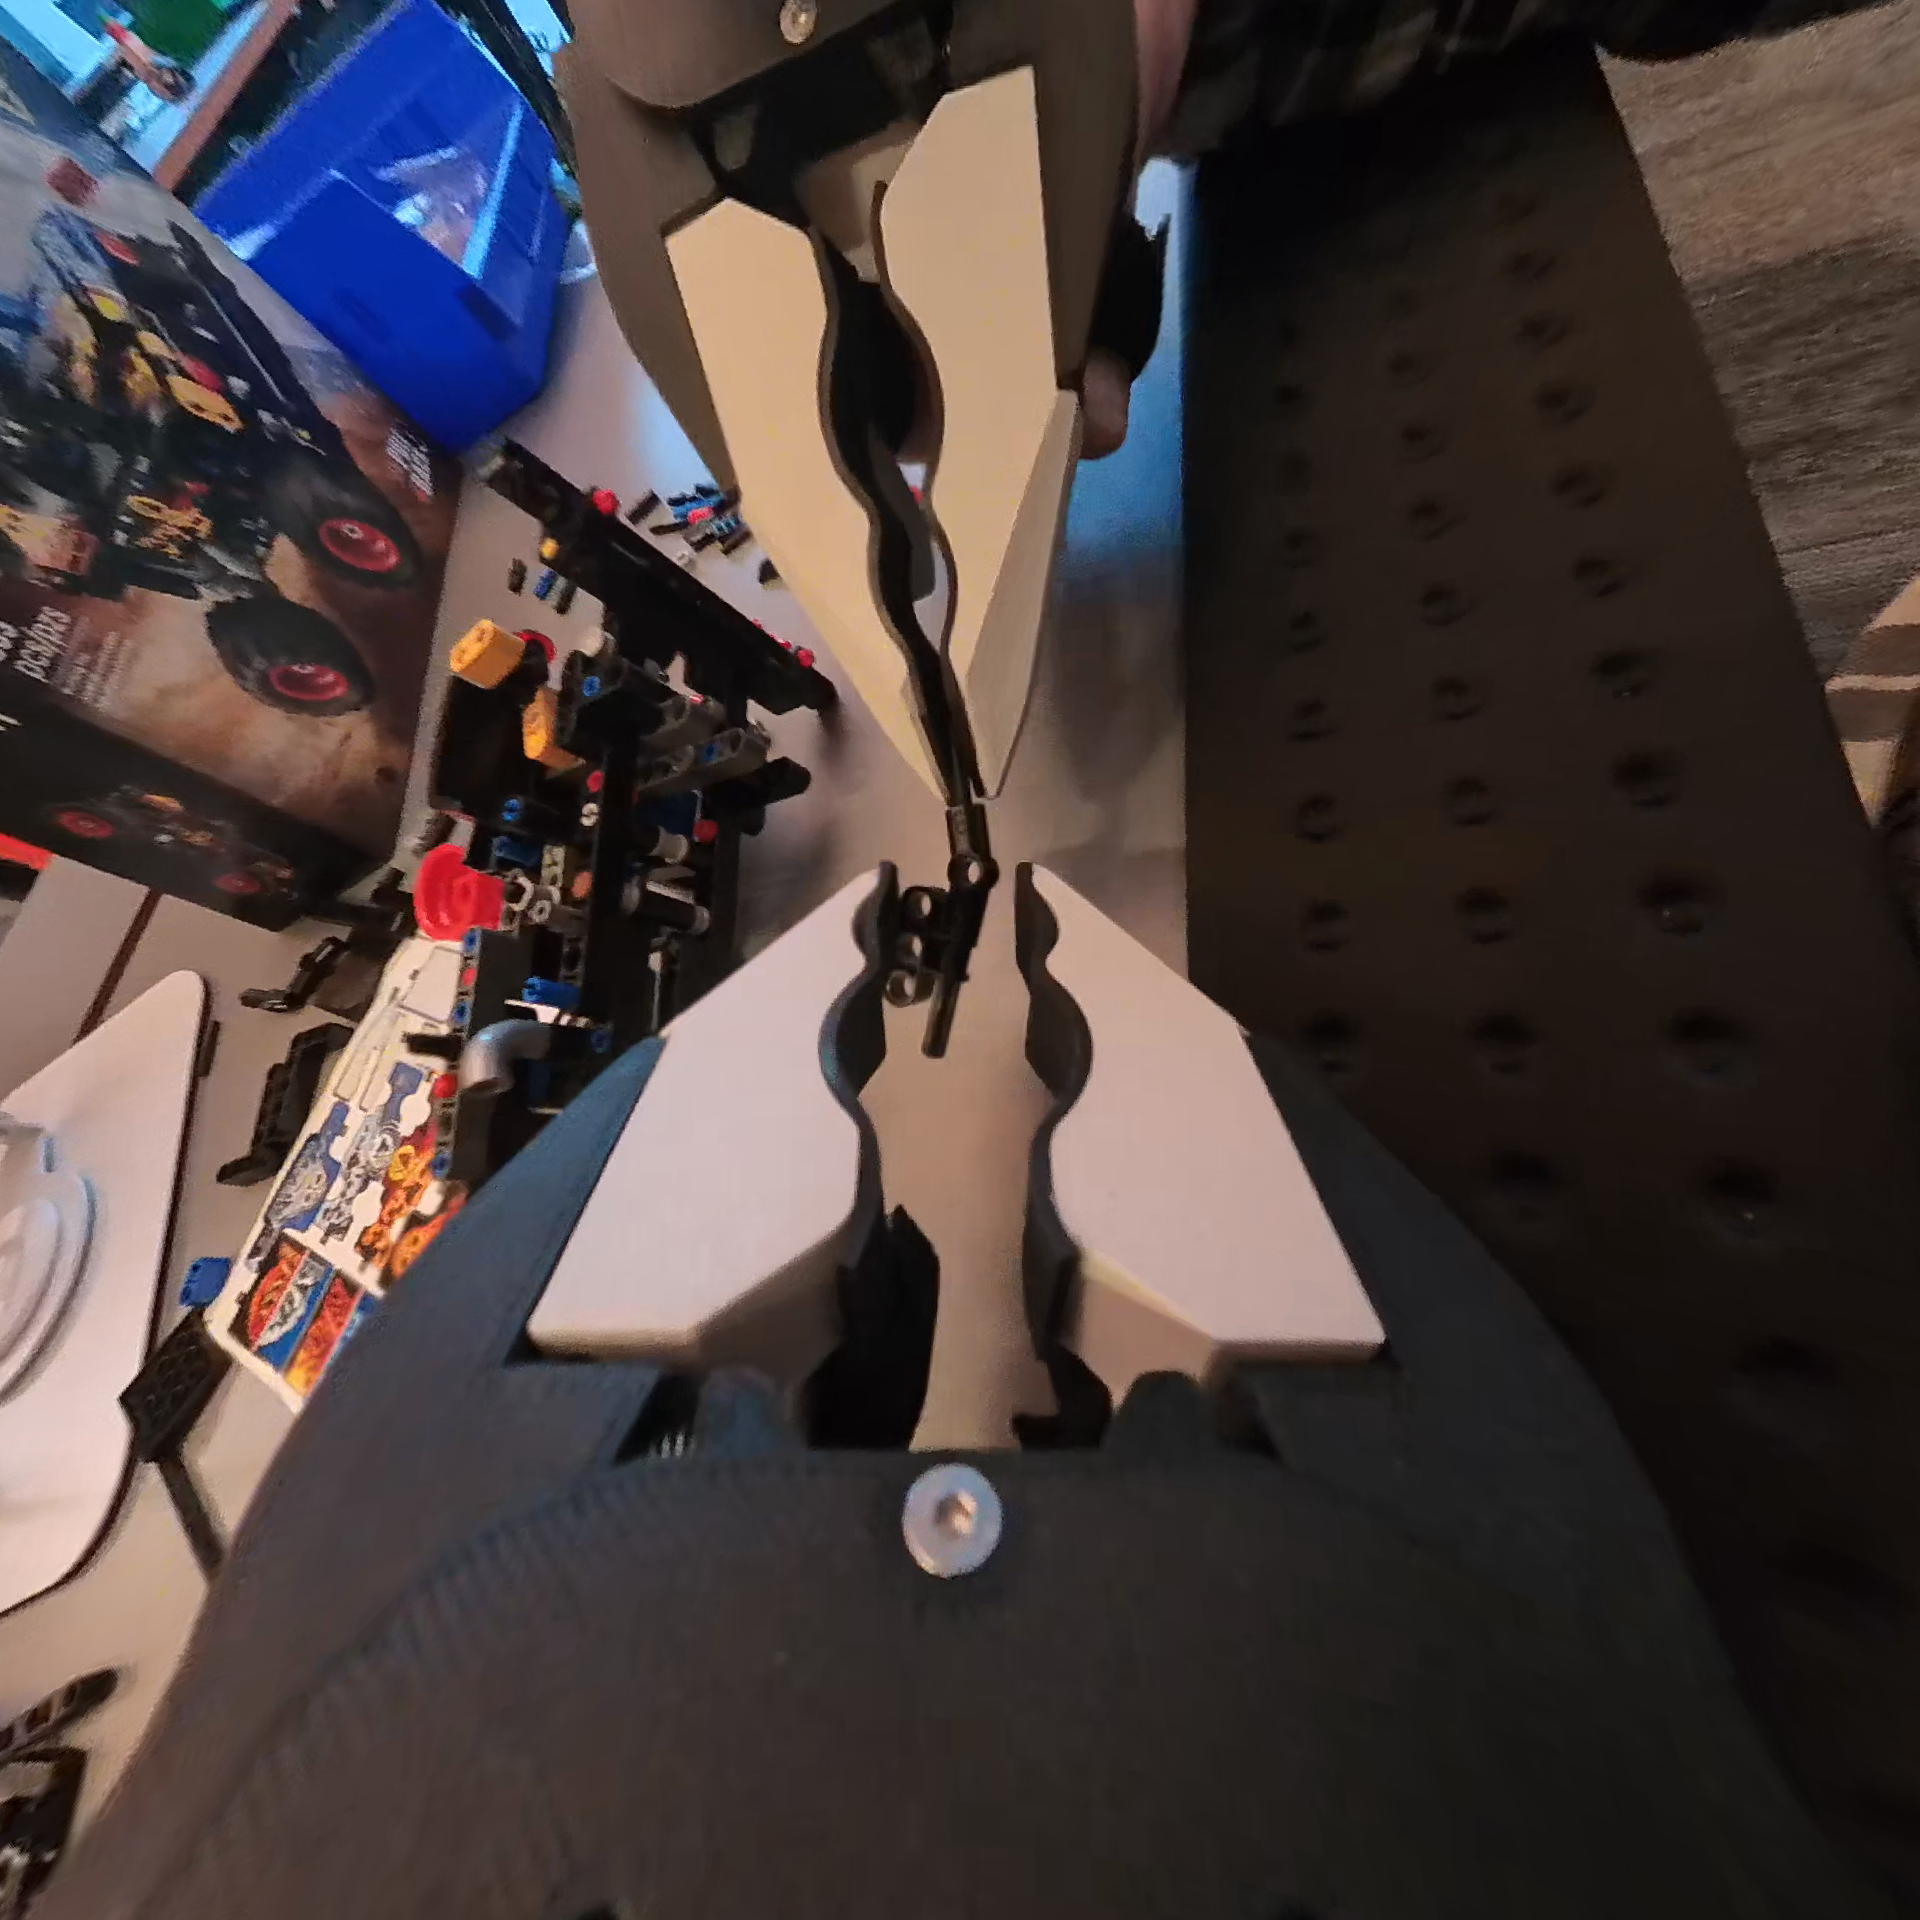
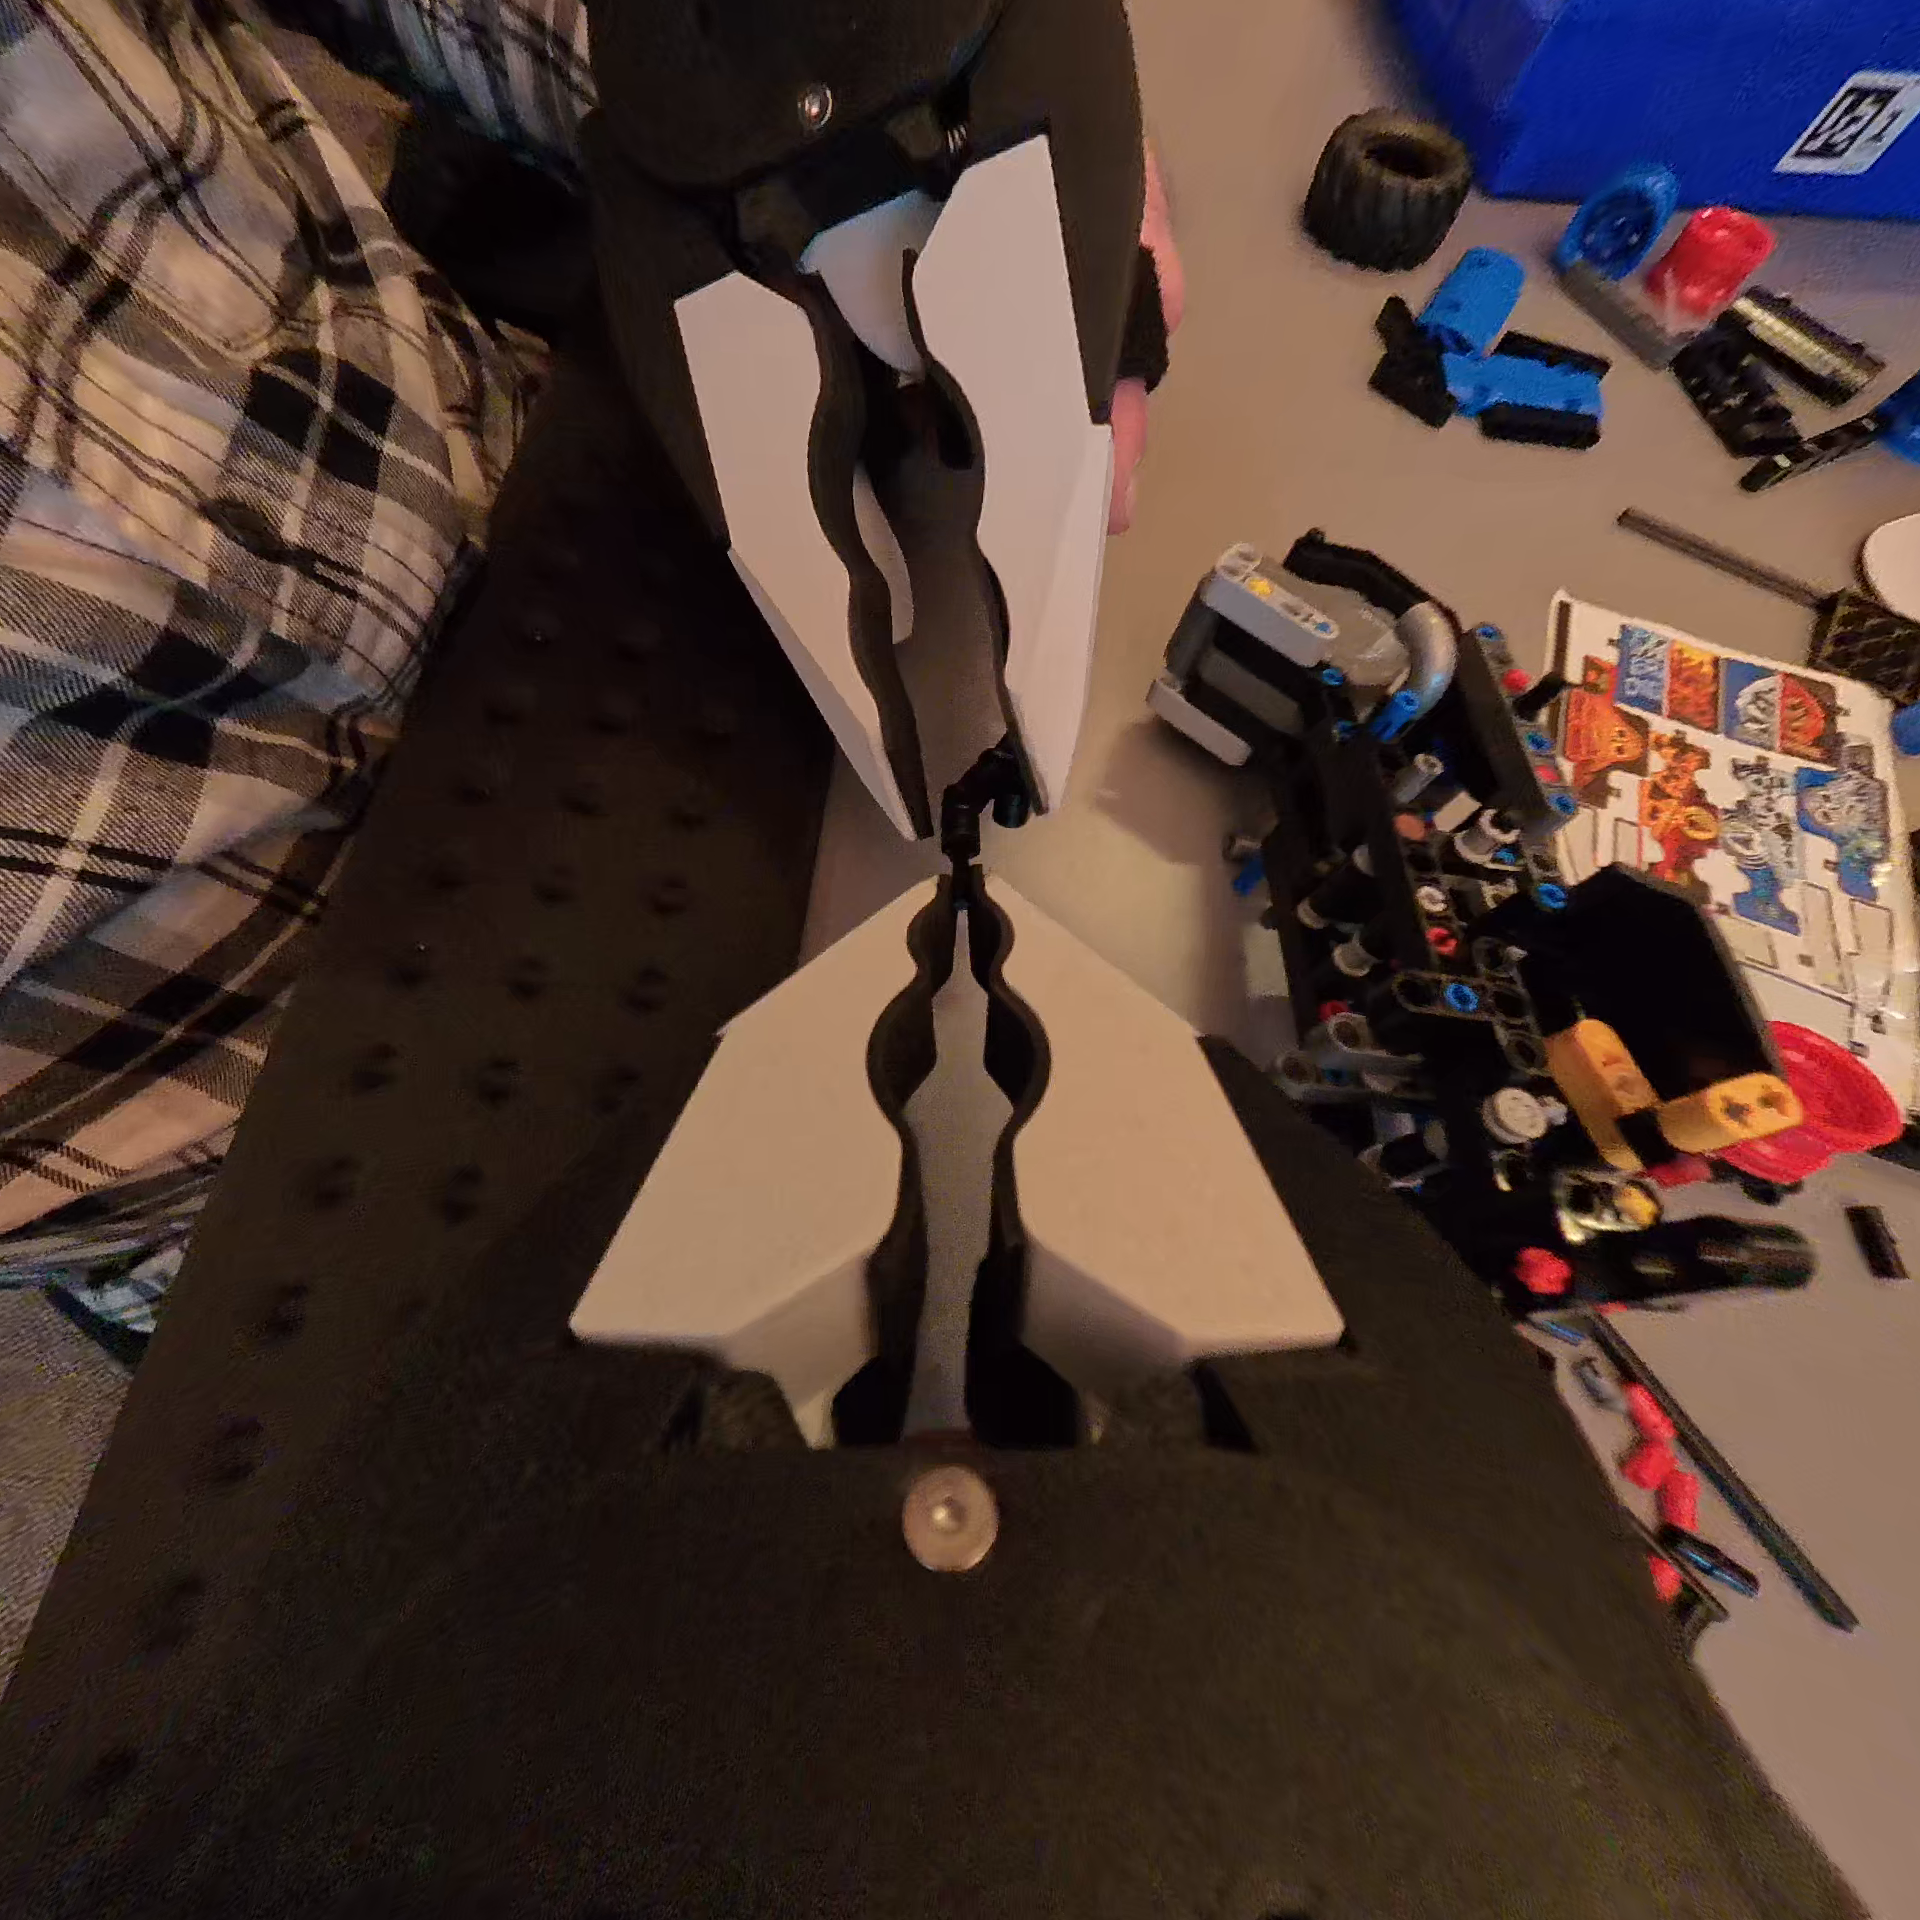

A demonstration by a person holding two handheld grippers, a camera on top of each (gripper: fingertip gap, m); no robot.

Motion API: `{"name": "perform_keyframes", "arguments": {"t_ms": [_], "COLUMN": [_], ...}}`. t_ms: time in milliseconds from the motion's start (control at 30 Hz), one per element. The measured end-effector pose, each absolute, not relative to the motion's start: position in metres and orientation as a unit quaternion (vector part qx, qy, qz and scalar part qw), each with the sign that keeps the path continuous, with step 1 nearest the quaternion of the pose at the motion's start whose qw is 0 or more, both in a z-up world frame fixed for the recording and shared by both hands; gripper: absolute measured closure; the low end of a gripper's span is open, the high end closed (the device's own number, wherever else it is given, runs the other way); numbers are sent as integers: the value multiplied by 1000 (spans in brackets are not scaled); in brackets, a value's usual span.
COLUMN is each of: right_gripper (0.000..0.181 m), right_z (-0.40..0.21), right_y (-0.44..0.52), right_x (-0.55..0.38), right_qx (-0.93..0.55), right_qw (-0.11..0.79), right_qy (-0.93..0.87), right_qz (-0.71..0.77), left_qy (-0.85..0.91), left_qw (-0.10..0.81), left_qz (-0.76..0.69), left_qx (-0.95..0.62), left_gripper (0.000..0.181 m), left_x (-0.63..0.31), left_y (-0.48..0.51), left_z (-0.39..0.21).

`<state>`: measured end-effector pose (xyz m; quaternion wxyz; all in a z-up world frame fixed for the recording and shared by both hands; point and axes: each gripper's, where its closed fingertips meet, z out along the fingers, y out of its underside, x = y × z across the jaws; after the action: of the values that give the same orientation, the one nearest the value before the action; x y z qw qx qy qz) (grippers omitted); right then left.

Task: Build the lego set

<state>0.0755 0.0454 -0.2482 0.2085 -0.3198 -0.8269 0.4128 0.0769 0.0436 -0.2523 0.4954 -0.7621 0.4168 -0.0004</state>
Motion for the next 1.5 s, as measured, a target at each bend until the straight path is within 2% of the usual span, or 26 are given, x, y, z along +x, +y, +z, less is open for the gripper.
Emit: {"name": "perform_keyframes", "arguments": {"t_ms": [133,233,433,933,1167,1500], "right_gripper": [181,181,181,174,177,177], "right_z": [-235,-219,-208,-183,-173,-161], "right_y": [51,53,50,49,50,52], "right_x": [72,69,65,54,46,38], "right_qx": [-330,-332,-333,-333,-320,-300], "right_qw": [224,232,235,287,340,360], "right_qy": [-811,-791,-775,-738,-730,-717], "right_qz": [429,459,483,513,499,516], "left_qy": [404,391,389,348,324,303], "left_qw": [522,535,549,561,571,586], "left_qz": [32,42,78,34,-2,-21], "left_qx": [-751,-748,-735,-750,-754,-751], "left_gripper": [150,149,165,167,167,167], "left_x": [66,57,47,41,32,24], "left_y": [51,54,55,53,54,57], "left_z": [-236,-227,-215,-209,-203,-192]}}
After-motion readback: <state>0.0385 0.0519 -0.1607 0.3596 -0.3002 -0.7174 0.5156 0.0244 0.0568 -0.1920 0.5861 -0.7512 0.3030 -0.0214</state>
